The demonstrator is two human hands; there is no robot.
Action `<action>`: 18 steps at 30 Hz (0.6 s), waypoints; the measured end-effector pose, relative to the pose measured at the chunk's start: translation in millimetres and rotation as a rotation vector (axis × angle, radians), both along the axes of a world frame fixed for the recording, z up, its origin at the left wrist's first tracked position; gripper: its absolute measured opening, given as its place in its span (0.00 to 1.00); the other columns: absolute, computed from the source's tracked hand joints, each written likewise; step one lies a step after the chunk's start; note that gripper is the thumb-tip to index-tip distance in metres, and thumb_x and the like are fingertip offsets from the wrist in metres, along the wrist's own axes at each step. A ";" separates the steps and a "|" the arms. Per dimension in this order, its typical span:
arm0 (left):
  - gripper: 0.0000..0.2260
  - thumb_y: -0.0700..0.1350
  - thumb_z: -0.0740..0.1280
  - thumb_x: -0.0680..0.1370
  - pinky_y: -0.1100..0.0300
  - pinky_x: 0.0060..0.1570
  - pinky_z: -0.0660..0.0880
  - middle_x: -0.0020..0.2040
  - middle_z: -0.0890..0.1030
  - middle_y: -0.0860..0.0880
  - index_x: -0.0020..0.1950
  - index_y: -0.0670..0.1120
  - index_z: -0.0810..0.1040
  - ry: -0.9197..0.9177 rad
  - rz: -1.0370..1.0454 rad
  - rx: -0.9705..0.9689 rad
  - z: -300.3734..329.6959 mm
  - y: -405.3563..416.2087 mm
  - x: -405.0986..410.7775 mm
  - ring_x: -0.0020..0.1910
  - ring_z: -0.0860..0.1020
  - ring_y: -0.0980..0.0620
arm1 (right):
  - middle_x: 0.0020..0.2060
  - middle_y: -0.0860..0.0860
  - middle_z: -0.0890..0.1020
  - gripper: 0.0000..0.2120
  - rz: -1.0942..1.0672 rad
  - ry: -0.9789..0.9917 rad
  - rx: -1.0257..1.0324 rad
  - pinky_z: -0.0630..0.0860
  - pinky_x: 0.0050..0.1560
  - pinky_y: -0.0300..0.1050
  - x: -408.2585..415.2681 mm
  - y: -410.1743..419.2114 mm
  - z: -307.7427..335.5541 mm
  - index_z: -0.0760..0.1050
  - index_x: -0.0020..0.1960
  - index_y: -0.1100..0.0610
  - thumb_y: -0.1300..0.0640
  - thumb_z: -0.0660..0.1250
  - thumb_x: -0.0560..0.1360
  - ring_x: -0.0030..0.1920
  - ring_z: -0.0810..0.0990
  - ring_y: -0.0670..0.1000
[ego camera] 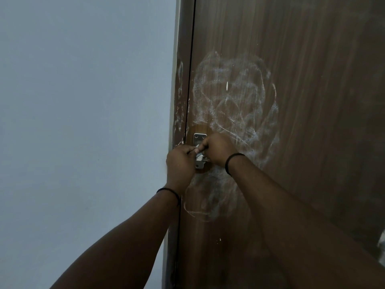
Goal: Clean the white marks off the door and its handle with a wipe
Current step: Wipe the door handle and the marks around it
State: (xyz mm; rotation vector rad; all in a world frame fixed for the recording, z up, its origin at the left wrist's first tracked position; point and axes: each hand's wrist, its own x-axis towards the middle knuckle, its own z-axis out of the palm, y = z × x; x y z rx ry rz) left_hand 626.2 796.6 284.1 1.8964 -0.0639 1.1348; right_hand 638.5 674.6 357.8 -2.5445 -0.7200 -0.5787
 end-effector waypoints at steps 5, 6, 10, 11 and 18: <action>0.10 0.39 0.70 0.76 0.74 0.40 0.68 0.48 0.86 0.51 0.52 0.50 0.86 0.039 0.000 0.020 -5.0 1.4 -8.6 0.43 0.79 0.59 | 0.49 0.52 0.86 0.12 0.018 -0.055 -0.115 0.78 0.58 0.47 -12.4 -0.2 -0.6 0.86 0.48 0.57 0.69 0.67 0.75 0.52 0.83 0.51; 0.10 0.38 0.69 0.75 0.76 0.40 0.68 0.48 0.86 0.51 0.52 0.50 0.86 0.047 0.004 0.018 -6.2 1.0 -10.0 0.42 0.78 0.60 | 0.49 0.52 0.86 0.12 0.018 -0.054 -0.123 0.78 0.58 0.47 -13.0 -0.5 -0.8 0.86 0.48 0.57 0.69 0.66 0.75 0.52 0.83 0.51; 0.10 0.38 0.70 0.75 0.76 0.38 0.69 0.46 0.86 0.50 0.51 0.49 0.86 0.050 0.030 0.011 -5.4 -1.1 -14.1 0.38 0.76 0.62 | 0.46 0.51 0.87 0.07 0.014 -0.066 -0.149 0.80 0.54 0.45 -16.2 0.0 -1.7 0.86 0.48 0.56 0.62 0.69 0.76 0.48 0.83 0.49; 0.09 0.38 0.70 0.75 0.73 0.38 0.72 0.45 0.86 0.50 0.50 0.49 0.86 0.055 0.032 0.005 -4.5 -1.7 -14.3 0.37 0.76 0.62 | 0.44 0.51 0.87 0.06 0.018 -0.066 -0.135 0.80 0.49 0.45 -16.7 -0.5 -1.9 0.86 0.46 0.56 0.59 0.70 0.76 0.44 0.83 0.48; 0.07 0.39 0.69 0.74 0.70 0.34 0.70 0.43 0.86 0.50 0.46 0.47 0.86 0.066 0.060 -0.051 -3.3 -5.3 -13.9 0.37 0.78 0.59 | 0.47 0.52 0.85 0.08 0.008 -0.024 0.106 0.77 0.45 0.40 -9.9 -2.2 -7.2 0.84 0.49 0.57 0.67 0.71 0.72 0.46 0.82 0.49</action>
